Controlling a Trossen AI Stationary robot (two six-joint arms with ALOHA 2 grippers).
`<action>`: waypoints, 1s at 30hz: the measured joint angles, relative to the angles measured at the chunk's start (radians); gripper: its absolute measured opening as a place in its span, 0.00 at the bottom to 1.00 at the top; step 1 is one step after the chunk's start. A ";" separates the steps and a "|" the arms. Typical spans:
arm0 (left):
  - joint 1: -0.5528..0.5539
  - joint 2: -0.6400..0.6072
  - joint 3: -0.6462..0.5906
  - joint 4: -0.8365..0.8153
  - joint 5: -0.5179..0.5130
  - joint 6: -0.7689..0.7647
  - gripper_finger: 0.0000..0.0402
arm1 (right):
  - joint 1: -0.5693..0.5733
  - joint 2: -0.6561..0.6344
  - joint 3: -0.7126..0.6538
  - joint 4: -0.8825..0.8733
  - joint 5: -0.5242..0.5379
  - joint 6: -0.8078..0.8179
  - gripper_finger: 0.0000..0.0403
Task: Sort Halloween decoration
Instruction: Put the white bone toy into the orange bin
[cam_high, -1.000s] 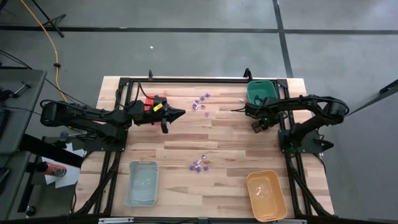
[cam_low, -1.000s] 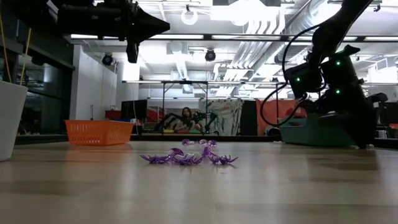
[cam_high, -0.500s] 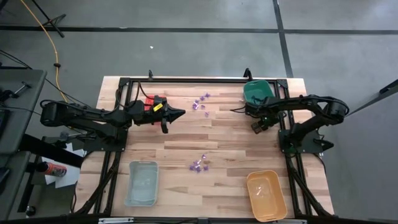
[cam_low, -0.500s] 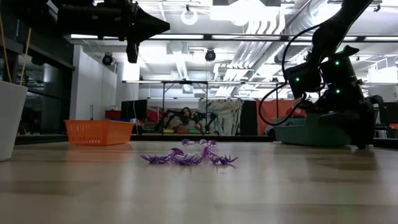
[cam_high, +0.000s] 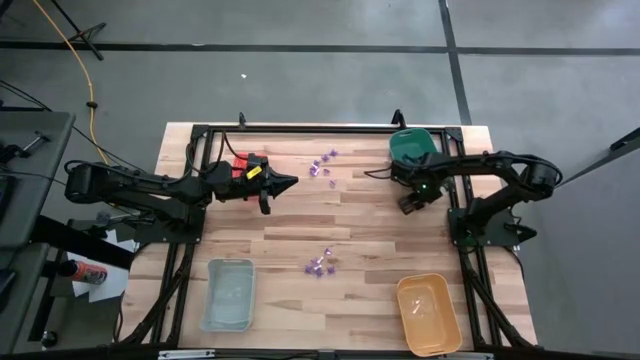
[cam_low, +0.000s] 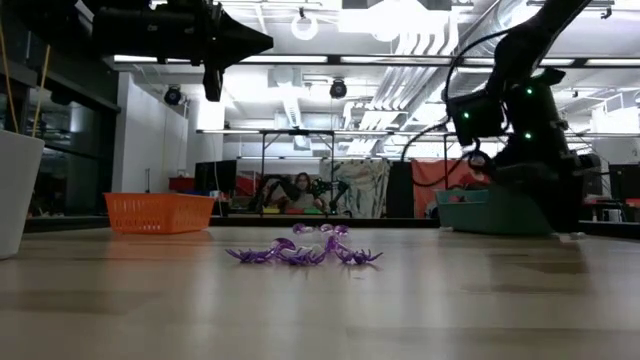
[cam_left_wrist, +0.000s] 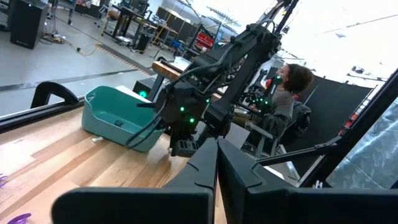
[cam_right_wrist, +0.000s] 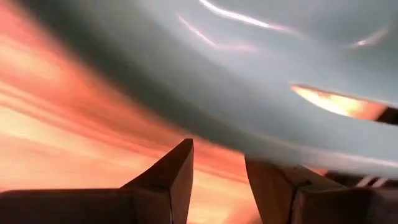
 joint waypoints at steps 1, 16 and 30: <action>0.000 0.000 0.000 0.000 0.000 0.000 0.00 | 0.000 0.000 0.011 0.000 -0.016 0.002 0.35; -0.003 0.000 0.000 0.000 0.012 -0.043 0.00 | 0.024 -0.139 0.094 -0.060 -0.081 0.236 0.35; 0.012 0.000 0.000 0.000 0.006 -0.023 0.00 | 0.077 -0.368 -0.032 -0.091 0.079 0.926 0.35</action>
